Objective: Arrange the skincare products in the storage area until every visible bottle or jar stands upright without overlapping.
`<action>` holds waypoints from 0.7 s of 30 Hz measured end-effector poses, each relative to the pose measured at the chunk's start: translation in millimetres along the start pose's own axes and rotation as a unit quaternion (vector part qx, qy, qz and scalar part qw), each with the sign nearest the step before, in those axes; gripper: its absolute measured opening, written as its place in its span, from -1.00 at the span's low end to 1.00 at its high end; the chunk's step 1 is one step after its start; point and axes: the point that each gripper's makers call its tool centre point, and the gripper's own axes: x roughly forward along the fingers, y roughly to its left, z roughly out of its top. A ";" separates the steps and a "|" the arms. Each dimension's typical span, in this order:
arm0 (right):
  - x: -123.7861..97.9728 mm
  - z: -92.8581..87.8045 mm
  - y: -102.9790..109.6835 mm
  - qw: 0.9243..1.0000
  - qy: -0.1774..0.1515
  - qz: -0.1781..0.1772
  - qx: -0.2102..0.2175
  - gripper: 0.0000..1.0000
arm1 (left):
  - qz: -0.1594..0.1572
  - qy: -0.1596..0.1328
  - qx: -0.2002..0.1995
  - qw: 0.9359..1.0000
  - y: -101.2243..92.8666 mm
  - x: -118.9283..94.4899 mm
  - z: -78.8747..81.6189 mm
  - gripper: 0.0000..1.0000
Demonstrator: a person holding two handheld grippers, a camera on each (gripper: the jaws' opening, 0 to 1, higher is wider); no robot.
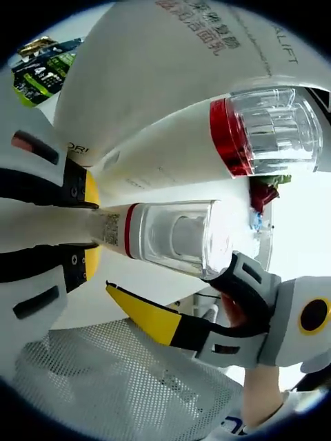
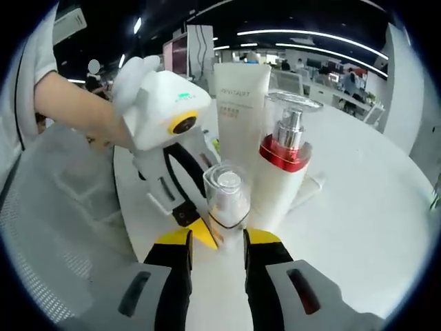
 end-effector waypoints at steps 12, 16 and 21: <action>-2.1 -1.6 1.3 1.000 0.003 -0.003 -0.001 -0.41 | 0.002 -0.002 -0.005 1.000 0.7 -1.3 0.7 -0.69; -5.4 -1.7 0.4 1.000 0.006 -0.008 -0.002 -0.38 | 0.002 0.000 -0.005 1.000 0.3 -4.3 -0.9 -0.69; -8.9 0.4 1.2 1.000 0.006 -0.015 -0.002 -0.33 | 0.004 0.003 -0.004 1.000 -0.9 -9.5 -1.5 -0.68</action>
